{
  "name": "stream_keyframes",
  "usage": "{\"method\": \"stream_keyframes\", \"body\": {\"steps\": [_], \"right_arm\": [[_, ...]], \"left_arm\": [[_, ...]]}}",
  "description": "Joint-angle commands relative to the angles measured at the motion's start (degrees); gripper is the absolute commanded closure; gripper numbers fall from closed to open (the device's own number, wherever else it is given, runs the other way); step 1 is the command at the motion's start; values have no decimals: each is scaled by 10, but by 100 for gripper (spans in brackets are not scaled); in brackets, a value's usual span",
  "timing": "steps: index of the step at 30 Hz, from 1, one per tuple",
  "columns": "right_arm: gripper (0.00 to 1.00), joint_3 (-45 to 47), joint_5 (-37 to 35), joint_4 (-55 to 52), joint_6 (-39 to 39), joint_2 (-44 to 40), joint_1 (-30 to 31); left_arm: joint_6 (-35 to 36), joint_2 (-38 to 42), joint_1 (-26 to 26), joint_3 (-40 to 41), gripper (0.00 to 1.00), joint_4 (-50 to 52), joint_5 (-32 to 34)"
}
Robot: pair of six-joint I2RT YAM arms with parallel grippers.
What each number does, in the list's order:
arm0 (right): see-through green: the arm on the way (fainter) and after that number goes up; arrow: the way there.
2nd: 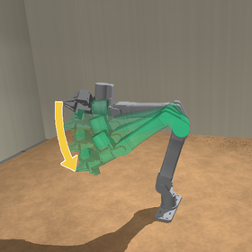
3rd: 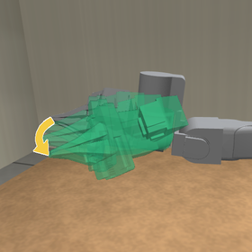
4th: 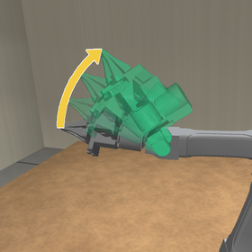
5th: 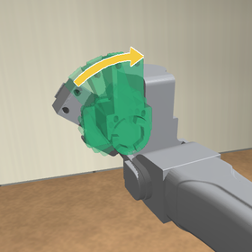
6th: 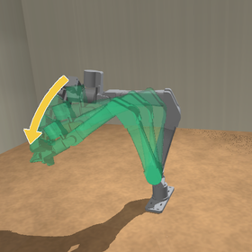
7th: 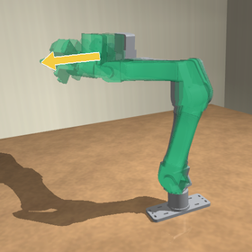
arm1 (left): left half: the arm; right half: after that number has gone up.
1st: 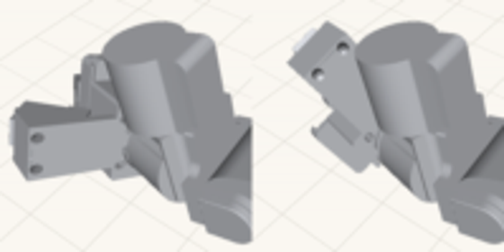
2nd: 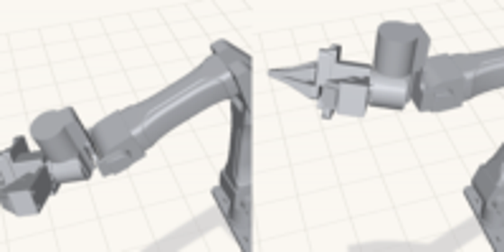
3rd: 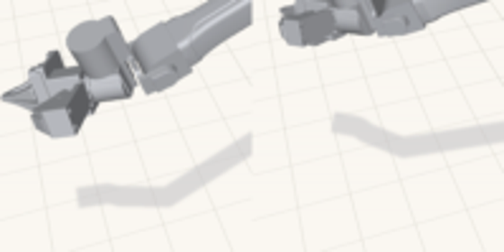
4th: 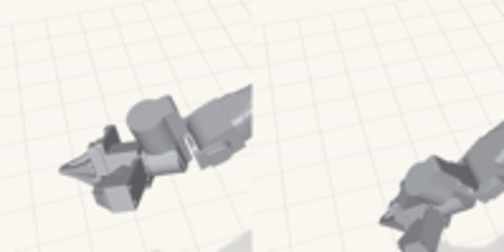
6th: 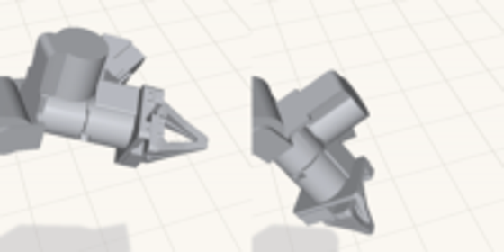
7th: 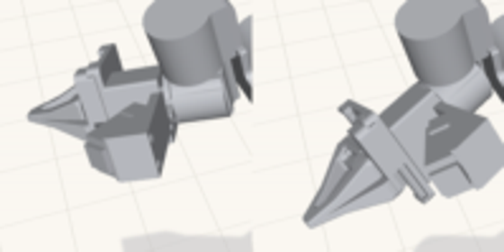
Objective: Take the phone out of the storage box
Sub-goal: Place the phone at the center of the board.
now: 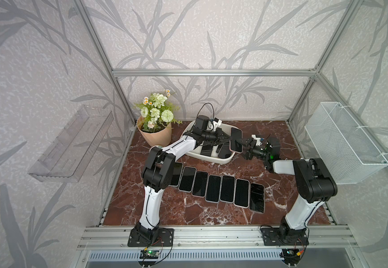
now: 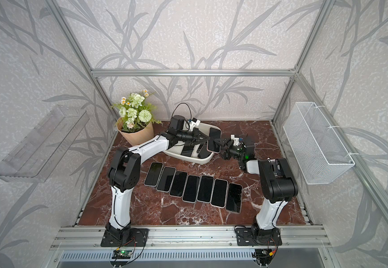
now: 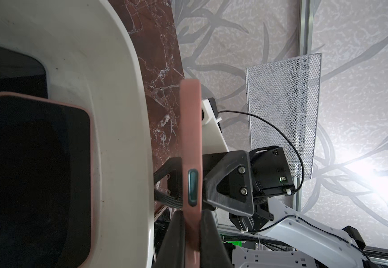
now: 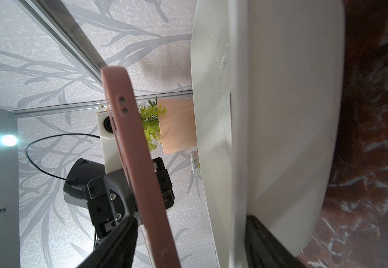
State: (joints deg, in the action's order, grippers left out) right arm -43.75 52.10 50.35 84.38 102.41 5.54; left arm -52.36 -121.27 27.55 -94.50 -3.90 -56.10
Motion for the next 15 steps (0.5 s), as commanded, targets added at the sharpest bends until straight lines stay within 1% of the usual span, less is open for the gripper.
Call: {"method": "stream_keyframes", "body": {"steps": [1,4,7,8,10,11,12,13,14,15], "right_arm": [[27,15,24,67,1,-66,-16],[27,40,30,38,-15,-96,-35],[23,58,38,-8,-43,-128,-49],[21,59,41,-44,-63,-142,-53],[18,60,38,-170,-127,-173,-64],[14,60,27,-245,-171,-196,-70],[12,51,-2,-373,-236,-220,-78],[12,43,-26,-452,-286,-238,-86],[11,36,-45,-496,-331,-255,-92],[10,35,-63,-517,-354,-268,-95]], "left_arm": [[2,5,12,-34,100,-32,-26],[4,-10,25,-46,100,-27,-25],[-4,-29,40,-61,100,-34,-26],[-7,-36,45,-67,100,-35,-26],[-16,-46,53,-75,100,-44,-26],[-18,-52,57,-81,100,-45,-25],[-18,-59,60,-88,100,-41,-23],[-17,-66,62,-94,100,-37,-22],[-16,-75,66,-103,100,-34,-22],[-17,-82,69,-111,100,-33,-24]]}}
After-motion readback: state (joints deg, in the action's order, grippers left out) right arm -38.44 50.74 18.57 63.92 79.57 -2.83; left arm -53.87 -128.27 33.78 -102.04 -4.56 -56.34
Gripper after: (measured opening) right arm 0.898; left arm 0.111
